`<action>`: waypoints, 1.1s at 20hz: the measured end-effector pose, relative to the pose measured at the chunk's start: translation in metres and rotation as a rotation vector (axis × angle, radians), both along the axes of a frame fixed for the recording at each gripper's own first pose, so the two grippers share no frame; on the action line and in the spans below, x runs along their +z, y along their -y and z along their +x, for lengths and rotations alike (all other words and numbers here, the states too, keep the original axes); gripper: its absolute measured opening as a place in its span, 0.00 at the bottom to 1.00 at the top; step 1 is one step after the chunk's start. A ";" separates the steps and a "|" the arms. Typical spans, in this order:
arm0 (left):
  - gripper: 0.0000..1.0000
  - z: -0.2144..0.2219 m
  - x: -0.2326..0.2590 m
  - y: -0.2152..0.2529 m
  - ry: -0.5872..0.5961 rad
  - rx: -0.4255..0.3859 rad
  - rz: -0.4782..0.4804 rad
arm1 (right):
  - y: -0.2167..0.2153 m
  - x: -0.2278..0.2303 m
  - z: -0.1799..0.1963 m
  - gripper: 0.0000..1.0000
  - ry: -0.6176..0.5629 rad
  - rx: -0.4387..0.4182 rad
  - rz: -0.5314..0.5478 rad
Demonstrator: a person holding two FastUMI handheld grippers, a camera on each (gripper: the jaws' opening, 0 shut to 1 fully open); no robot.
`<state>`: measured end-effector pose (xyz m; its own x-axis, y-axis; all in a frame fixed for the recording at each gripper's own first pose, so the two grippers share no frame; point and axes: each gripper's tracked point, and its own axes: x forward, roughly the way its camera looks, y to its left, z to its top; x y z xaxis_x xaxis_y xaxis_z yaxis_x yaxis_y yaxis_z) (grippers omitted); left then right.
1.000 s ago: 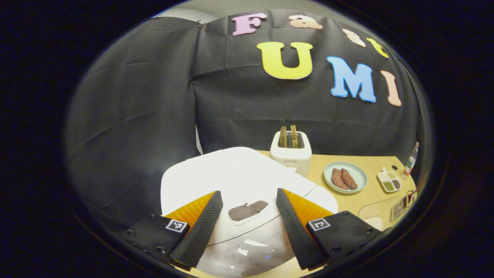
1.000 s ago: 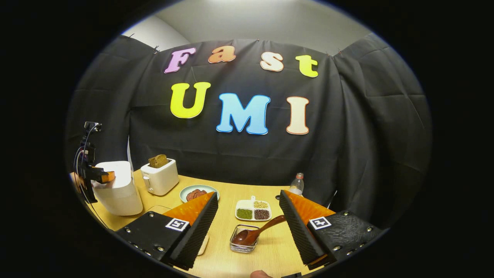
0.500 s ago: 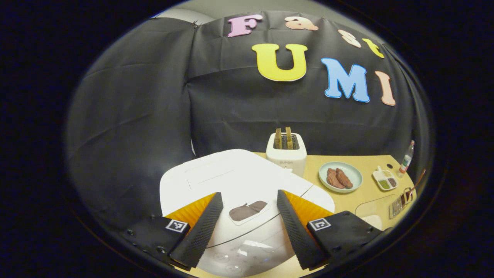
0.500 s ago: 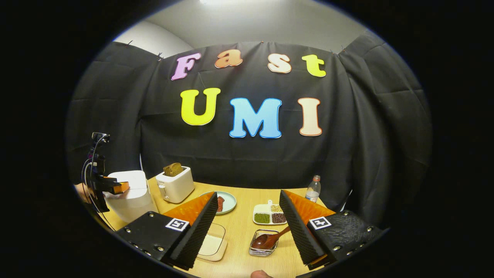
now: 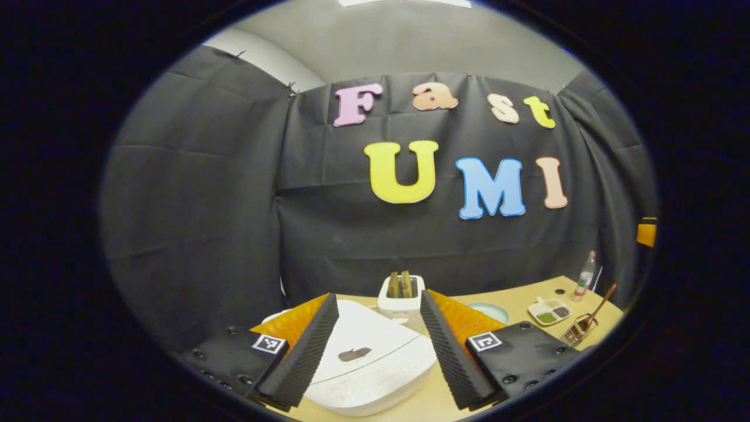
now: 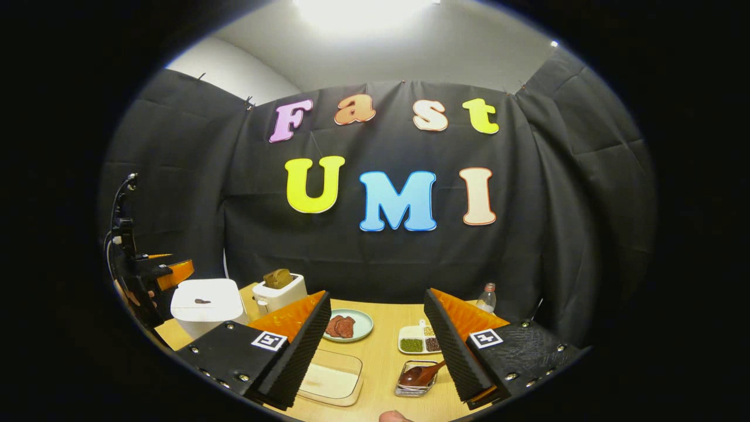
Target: Close the left gripper, press the button to open the rice cooker; take a wooden spoon from the chopstick holder with the right hand, scoop a spoonful of rice and pour it into the rice cooker, then put the wooden spoon back into the chopstick holder.
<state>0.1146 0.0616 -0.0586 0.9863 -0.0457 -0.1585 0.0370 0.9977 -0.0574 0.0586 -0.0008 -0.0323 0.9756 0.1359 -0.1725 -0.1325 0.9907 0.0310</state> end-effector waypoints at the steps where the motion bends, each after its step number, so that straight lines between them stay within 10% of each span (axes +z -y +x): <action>1: 0.95 -0.011 0.009 0.005 0.022 -0.004 -0.024 | -0.001 0.003 -0.002 0.97 0.019 -0.004 0.001; 22: 0.95 -0.107 0.069 0.048 0.202 -0.036 0.001 | -0.008 0.029 -0.033 0.97 0.146 -0.054 0.004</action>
<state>0.0073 0.0139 0.0101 0.9958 -0.0814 0.0427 0.0833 0.9955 -0.0443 0.0255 0.0075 -0.0029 0.9962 0.0831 -0.0274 -0.0826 0.9964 0.0187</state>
